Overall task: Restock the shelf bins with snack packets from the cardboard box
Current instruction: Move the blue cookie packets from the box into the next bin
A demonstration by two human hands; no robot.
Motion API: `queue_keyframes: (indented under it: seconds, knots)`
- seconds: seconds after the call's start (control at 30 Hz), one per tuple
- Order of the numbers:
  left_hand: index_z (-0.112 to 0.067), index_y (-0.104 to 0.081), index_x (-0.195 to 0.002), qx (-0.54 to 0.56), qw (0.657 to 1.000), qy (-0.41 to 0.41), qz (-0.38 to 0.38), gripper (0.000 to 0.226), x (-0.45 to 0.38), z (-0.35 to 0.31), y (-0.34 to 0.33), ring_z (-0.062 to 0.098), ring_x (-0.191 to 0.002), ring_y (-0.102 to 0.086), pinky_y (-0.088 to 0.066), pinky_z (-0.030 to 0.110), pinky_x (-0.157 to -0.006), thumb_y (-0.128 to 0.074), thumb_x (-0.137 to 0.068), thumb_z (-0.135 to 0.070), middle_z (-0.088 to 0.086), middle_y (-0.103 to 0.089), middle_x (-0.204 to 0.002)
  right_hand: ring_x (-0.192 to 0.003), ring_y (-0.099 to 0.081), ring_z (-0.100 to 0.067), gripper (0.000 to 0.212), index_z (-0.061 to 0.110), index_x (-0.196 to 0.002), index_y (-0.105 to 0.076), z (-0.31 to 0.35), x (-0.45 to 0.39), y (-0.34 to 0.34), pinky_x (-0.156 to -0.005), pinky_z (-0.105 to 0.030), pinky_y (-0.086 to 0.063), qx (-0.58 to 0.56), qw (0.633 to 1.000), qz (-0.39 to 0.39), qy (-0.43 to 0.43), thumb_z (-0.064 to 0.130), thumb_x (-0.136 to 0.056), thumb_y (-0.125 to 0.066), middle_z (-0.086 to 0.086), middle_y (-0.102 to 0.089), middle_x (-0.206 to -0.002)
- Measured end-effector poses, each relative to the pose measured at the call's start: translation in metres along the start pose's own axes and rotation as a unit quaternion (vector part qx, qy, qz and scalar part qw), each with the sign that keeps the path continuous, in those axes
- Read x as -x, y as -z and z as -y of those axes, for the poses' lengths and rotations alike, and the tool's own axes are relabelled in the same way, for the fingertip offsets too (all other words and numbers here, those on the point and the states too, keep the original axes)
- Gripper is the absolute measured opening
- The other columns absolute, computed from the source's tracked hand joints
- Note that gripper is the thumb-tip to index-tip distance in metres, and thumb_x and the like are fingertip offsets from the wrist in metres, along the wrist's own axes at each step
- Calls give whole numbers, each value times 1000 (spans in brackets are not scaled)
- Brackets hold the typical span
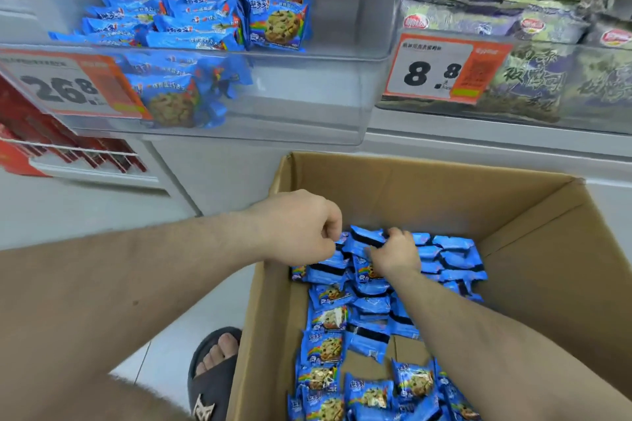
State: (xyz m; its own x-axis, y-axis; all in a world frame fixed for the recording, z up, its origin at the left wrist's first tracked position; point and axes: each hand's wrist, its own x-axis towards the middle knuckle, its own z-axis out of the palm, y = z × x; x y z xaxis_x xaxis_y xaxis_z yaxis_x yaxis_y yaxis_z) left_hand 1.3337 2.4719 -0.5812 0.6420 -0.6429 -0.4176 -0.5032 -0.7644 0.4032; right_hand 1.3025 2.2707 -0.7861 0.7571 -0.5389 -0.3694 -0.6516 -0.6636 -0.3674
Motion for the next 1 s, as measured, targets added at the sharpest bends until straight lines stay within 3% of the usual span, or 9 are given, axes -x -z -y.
queue_keyframes:
  seconds: [0.13,0.23,0.37,0.47,0.53,0.67,0.77,0.83,1.0]
  knots:
    - [-28,-65,-89,69,997,19,-26,11,-7,-4,-2,4,-79,-61,-54,29,-79,-59,-83,-21,-14,-65,-81,-97,-55,-28,35,15,-115,-56,-1,3,-2,-77,-34,-46,3,1000,1,20,33,-88,-69,-8,-48,-122]
    - [-17,-63,-92,335,936,106,-26,6,-9,-12,-3,13,-80,-63,-57,33,-82,-62,-86,-19,1,-68,-92,-80,-49,-25,21,16,-94,-47,-9,20,10,-69,-35,-44,-53,992,-41,106,17,-88,-67,-4,-47,-108]
    - [-18,-48,-123,444,876,185,34,41,-8,-14,-9,20,-100,-61,-56,35,-87,-63,-89,-37,5,-55,-119,-88,-45,-20,44,17,-87,-37,-18,57,37,-67,-28,-43,-95,889,-204,399,-13,-67,-62,0,-39,-108]
    - [-28,-33,-141,475,858,184,63,66,-6,-16,-16,23,-102,-63,-56,37,-85,-68,-86,-36,3,-58,-124,-90,-44,-20,24,16,-86,-37,-5,86,54,-72,-22,-40,-127,837,-242,475,0,-71,-47,-2,-39,-110]
    - [-28,-41,-135,487,855,172,46,61,-5,-19,-20,21,-94,-68,-59,38,-80,-73,-84,-24,5,-64,-114,-94,-46,-19,18,15,-88,-39,6,99,58,-76,-19,-40,-147,821,-246,493,7,-73,-43,-3,-39,-113]
    - [-24,-59,-111,416,896,146,-49,45,-5,-17,-19,18,-76,-63,-55,26,-61,-80,-75,-7,9,-65,-101,-95,-49,-11,35,14,-109,-47,5,89,52,-88,-13,-41,-207,849,-226,430,1,-76,-54,-4,-40,-120]
    - [-33,-60,-101,334,932,118,-83,41,-3,-10,-12,16,-63,-51,-42,22,-54,-80,-73,-9,1,-55,-81,-81,-47,-12,29,10,-110,-56,-21,57,48,-80,-33,-47,-135,938,-185,258,-2,-85,-54,-1,-51,-107]
    - [-33,-60,-100,313,942,98,-70,40,-4,-6,-9,12,-60,-49,-39,19,-49,-79,-74,-9,1,-54,-81,-78,-50,-19,18,10,-107,-60,-38,39,41,-72,-35,-44,-52,982,-86,163,4,-92,-52,-6,-60,-109]
    - [-31,-58,-97,302,948,85,-56,38,-9,1,-5,15,-69,-62,-49,25,-53,-78,-75,-7,5,-67,-90,-95,-59,-29,27,14,-115,-57,-37,21,8,-72,-36,-49,61,984,54,155,9,-89,-55,-8,-59,-118]
